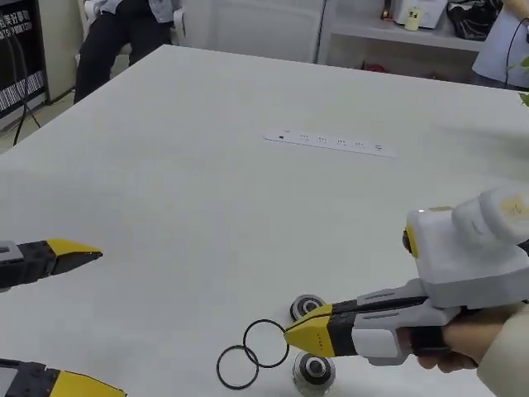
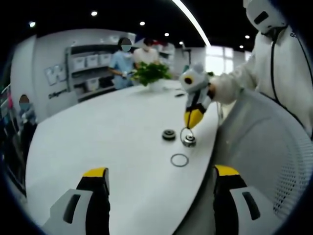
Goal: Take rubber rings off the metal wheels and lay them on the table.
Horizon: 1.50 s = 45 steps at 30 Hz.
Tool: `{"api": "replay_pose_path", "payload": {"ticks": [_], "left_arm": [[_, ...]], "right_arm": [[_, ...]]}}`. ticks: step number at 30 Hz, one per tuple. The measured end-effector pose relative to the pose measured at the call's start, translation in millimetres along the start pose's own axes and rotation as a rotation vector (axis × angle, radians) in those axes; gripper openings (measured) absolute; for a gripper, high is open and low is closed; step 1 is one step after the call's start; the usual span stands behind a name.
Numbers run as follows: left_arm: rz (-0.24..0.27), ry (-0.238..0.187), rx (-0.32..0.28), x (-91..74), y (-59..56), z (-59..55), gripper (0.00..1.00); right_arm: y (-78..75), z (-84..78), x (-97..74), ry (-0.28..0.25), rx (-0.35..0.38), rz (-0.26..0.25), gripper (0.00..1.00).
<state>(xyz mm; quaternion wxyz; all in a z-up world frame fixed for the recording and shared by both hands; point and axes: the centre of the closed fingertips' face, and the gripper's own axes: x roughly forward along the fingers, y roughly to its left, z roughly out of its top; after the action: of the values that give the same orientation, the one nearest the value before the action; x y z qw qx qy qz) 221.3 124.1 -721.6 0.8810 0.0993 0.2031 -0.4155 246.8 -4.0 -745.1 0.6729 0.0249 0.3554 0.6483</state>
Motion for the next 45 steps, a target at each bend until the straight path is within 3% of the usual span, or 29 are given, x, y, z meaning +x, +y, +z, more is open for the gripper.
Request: {"api": "replay_pose_path", "payload": {"ticks": [23,45], "left_arm": [[-0.006,0.007,-0.011,0.3,0.7,-0.9,0.87],[-0.003,0.005,-0.022,0.6,1.2,-1.9,0.86]], "right_arm": [[-17.3,-16.1,15.1,0.069,0.026,-0.004,0.0],[-31.2,-21.8,20.7,0.102,-0.001,-0.061,0.0]]}}
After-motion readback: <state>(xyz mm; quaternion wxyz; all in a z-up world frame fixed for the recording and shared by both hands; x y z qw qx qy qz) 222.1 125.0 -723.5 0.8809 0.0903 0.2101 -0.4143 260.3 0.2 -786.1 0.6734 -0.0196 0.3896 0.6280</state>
